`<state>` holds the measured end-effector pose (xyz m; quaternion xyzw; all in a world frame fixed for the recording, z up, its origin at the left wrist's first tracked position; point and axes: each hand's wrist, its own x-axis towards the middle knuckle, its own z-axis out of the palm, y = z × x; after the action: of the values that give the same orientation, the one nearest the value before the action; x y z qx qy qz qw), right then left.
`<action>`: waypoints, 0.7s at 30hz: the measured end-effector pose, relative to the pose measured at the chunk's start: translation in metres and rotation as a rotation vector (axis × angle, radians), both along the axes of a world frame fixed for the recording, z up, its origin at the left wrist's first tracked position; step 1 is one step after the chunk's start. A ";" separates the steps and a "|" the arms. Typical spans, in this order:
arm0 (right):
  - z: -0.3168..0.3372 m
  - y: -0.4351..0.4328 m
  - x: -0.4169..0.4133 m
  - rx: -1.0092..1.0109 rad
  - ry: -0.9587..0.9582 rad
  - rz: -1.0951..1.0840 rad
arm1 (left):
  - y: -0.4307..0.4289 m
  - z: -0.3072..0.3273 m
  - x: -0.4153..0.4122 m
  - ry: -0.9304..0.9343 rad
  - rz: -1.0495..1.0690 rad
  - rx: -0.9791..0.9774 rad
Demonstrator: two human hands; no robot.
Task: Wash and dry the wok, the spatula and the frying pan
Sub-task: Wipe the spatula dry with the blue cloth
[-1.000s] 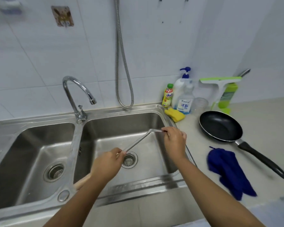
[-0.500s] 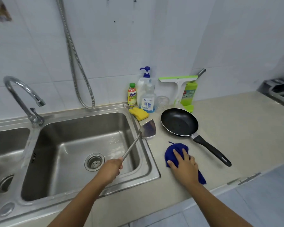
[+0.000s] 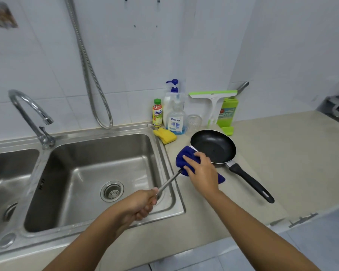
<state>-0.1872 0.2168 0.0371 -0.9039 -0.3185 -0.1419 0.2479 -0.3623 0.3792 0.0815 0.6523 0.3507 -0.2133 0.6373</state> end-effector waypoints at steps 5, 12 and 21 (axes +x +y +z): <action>-0.001 0.013 0.020 0.019 -0.076 -0.101 | 0.007 0.009 -0.008 0.014 0.027 0.016; 0.002 0.035 0.017 0.000 -0.077 -0.012 | 0.013 0.013 -0.016 0.019 0.038 0.099; -0.014 0.024 -0.002 0.000 0.011 -0.127 | 0.021 0.009 -0.017 -0.009 0.136 0.034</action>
<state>-0.1894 0.2406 0.0226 -0.9229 -0.2593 -0.1524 0.2404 -0.3795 0.4002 0.0906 0.6387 0.3948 -0.1607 0.6406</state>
